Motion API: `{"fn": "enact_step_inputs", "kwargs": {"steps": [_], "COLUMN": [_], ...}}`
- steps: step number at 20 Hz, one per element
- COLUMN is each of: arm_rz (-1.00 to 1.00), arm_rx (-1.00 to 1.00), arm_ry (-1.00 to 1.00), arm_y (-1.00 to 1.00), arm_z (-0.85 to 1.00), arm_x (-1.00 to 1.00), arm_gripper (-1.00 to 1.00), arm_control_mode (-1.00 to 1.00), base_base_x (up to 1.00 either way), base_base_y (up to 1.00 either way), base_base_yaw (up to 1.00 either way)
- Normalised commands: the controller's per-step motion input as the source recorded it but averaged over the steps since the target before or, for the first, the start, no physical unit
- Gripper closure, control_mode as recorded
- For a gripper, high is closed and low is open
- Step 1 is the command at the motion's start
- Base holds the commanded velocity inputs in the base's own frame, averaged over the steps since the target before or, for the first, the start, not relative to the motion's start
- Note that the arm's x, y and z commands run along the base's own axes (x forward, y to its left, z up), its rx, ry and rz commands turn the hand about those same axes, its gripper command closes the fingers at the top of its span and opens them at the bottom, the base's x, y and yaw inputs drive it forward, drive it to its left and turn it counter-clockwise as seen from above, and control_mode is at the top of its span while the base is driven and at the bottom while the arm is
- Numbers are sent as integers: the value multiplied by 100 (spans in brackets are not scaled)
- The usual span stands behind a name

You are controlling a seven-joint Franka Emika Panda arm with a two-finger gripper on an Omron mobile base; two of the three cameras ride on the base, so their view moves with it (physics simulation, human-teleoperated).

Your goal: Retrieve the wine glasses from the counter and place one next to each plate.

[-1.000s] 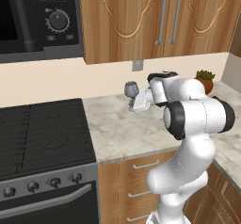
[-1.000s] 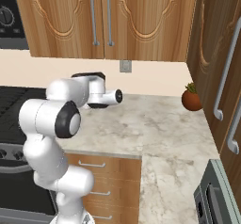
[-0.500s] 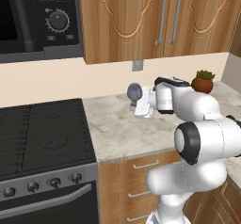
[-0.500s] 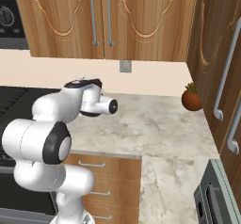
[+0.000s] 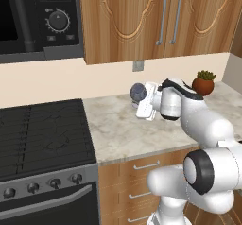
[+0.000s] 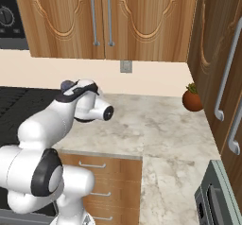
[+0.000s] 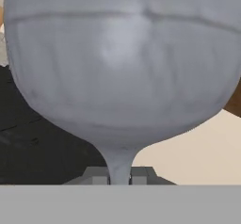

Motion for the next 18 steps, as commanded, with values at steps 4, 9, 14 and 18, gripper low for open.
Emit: {"fn": "enact_step_inputs", "kwargs": {"steps": [4,9,14,18], "arm_rz": [-1,0,0,0], "arm_rx": [3,2,0,0], "arm_ry": [8,8,0,0], "arm_y": [0,0,0,3], "arm_z": [36,11,0,0], "arm_x": [-18,-4,-1,-28], "arm_gripper": [100,100,100,100], "arm_control_mode": [-100,-100,-100,-100], "base_base_x": [0,0,0,0], "base_base_y": [0,0,0,0], "base_base_yaw": [0,0,0,0]}}
